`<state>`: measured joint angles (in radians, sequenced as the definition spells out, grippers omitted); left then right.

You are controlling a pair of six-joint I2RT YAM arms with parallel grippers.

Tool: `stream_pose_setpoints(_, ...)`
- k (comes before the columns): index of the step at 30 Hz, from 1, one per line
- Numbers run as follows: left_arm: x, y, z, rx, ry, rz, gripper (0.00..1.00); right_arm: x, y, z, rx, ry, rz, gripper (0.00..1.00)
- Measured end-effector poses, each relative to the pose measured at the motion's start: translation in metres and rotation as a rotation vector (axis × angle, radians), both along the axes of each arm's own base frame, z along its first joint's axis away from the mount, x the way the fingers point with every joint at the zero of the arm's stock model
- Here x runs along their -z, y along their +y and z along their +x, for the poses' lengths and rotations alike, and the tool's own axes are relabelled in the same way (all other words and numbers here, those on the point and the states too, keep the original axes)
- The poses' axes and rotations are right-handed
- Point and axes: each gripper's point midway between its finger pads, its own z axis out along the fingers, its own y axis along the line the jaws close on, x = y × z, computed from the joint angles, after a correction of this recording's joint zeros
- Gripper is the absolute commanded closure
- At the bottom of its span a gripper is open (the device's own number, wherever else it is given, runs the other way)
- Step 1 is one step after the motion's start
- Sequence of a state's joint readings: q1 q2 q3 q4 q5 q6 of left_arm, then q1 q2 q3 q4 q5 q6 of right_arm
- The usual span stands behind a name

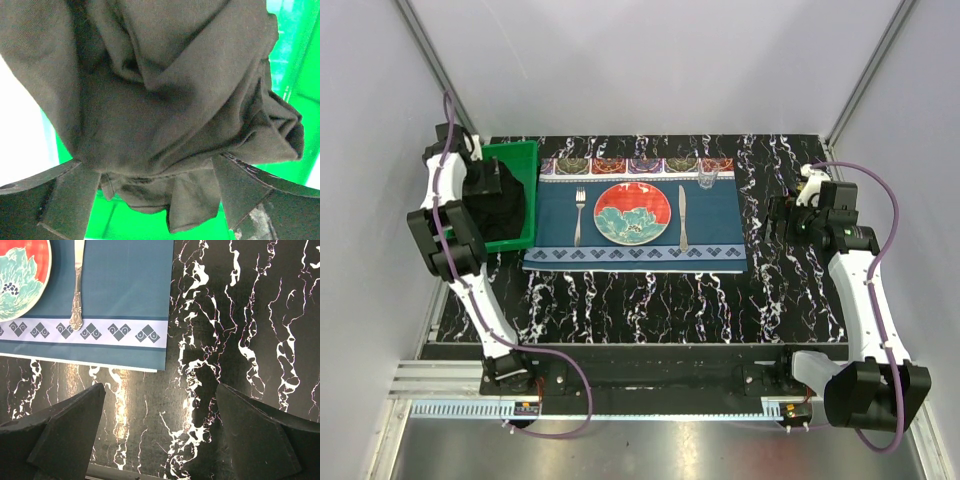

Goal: Pin the brooch onto the clothing
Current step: Pick up the clothes from the bin, then place the clothes at the center of the board.

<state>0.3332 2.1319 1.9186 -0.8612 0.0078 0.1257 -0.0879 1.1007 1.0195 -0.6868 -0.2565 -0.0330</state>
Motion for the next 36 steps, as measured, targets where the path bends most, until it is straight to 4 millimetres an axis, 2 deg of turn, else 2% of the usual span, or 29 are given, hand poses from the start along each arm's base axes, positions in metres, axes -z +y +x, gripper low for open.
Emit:
stream_pose_setpoints(1, 0.005, 0.001, 0.003, 0.002, 0.008, -0.002, 0.40, 0.000, 0.000, 0.000, 0.000, 0.002, 0.000, 0.00)
stream_pose_setpoints(3, 0.010, 0.003, 0.009, 0.010, 0.012, -0.003, 0.65, 0.001, 0.000, -0.001, -0.002, 0.006, -0.002, 0.00)
stream_pose_setpoints(4, 0.011, 0.004, 0.012, 0.022, 0.009, -0.001, 0.83, 0.002, 0.000, -0.002, -0.003, 0.009, -0.003, 0.00)
stream_pose_setpoints(5, 0.012, 0.004, 0.014, 0.034, 0.008, -0.003, 0.94, 0.002, 0.000, -0.002, -0.005, 0.012, -0.005, 0.01)
stream_pose_setpoints(6, 0.012, 0.002, 0.015, 0.050, 0.007, -0.007, 1.00, 0.003, 0.000, -0.003, -0.007, 0.015, -0.006, 0.01)
stream_pose_setpoints(10, -0.002, -0.010, 0.018, 0.125, -0.039, -0.057, 1.00, 0.006, 0.000, -0.005, -0.016, 0.030, -0.013, 0.02)
stream_pose_setpoints(13, -0.040, -0.025, 0.015, 0.186, -0.123, -0.084, 1.00, 0.007, 0.001, -0.007, -0.032, 0.043, -0.014, 0.02)
stream_pose_setpoints(17, -0.135, -0.044, -0.001, 0.255, -0.316, -0.054, 1.00, -0.003, 0.003, -0.004, -0.056, 0.033, -0.014, 0.03)
stream_pose_setpoints(22, -0.271, -0.084, -0.044, 0.367, -0.616, 0.003, 1.00, -0.027, 0.006, 0.004, -0.080, -0.027, -0.010, 0.03)
stream_pose_setpoints(24, -0.319, -0.107, -0.061, 0.427, -0.728, 0.012, 1.00, -0.037, 0.007, 0.006, -0.088, -0.047, -0.006, 0.02)
stream_pose_setpoints(27, -0.385, -0.169, -0.091, 0.576, -0.894, -0.042, 1.00, -0.047, 0.010, 0.007, -0.100, -0.066, 0.003, 0.03)
stream_pose_setpoints(30, -0.424, -0.231, -0.131, 0.746, -0.998, -0.158, 1.00, -0.053, 0.012, 0.007, -0.108, -0.075, 0.010, 0.02)
stream_pose_setpoints(32, -0.437, -0.268, -0.166, 0.864, -1.026, -0.267, 1.00, -0.056, 0.014, 0.006, -0.118, -0.078, 0.015, 0.03)
stream_pose_setpoints(34, -0.441, -0.290, -0.200, 0.963, -1.027, -0.362, 1.00, -0.058, 0.015, 0.004, -0.126, -0.079, 0.014, 0.02)
stream_pose_setpoints(36, -0.432, -0.301, -0.230, 1.038, -0.994, -0.424, 1.00, -0.058, 0.016, 0.001, -0.138, -0.077, 0.014, 0.03)
